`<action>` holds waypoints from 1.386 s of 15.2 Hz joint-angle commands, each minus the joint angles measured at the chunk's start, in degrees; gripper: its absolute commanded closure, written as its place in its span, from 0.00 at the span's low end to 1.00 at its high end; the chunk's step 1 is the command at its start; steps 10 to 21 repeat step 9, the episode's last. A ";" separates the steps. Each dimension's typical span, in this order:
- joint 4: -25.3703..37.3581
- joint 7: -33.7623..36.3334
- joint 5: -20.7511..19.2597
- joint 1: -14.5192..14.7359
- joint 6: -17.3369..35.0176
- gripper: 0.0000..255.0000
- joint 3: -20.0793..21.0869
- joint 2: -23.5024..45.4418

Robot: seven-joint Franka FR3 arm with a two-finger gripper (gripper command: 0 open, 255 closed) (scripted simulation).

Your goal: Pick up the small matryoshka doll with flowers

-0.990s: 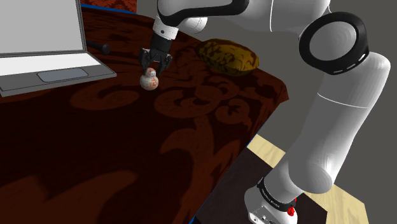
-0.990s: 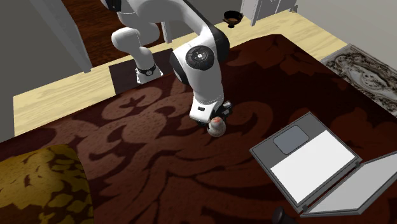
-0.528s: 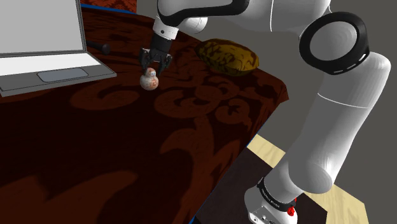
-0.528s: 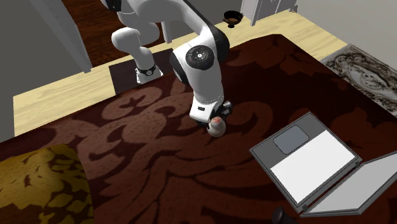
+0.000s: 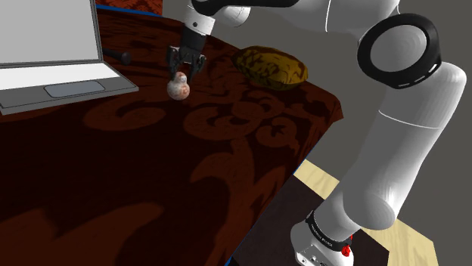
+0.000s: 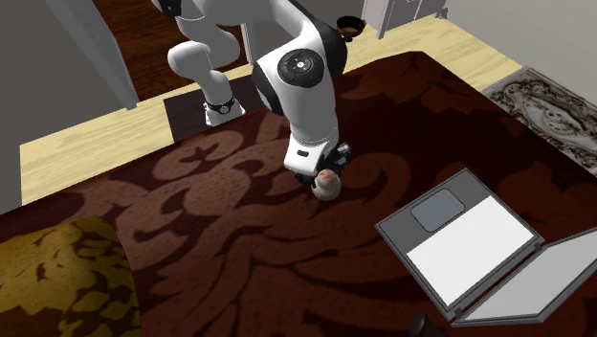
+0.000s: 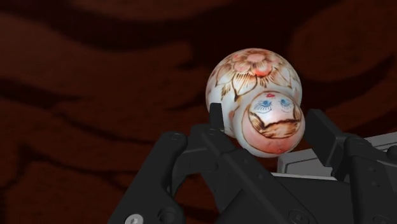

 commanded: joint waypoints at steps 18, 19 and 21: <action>6.24 0.99 -0.28 0.03 -6.22 1.00 0.01 -0.06; 6.24 0.99 -0.28 0.03 -6.22 1.00 0.01 -0.06; 6.24 0.99 -0.28 0.03 -6.22 1.00 0.01 -0.06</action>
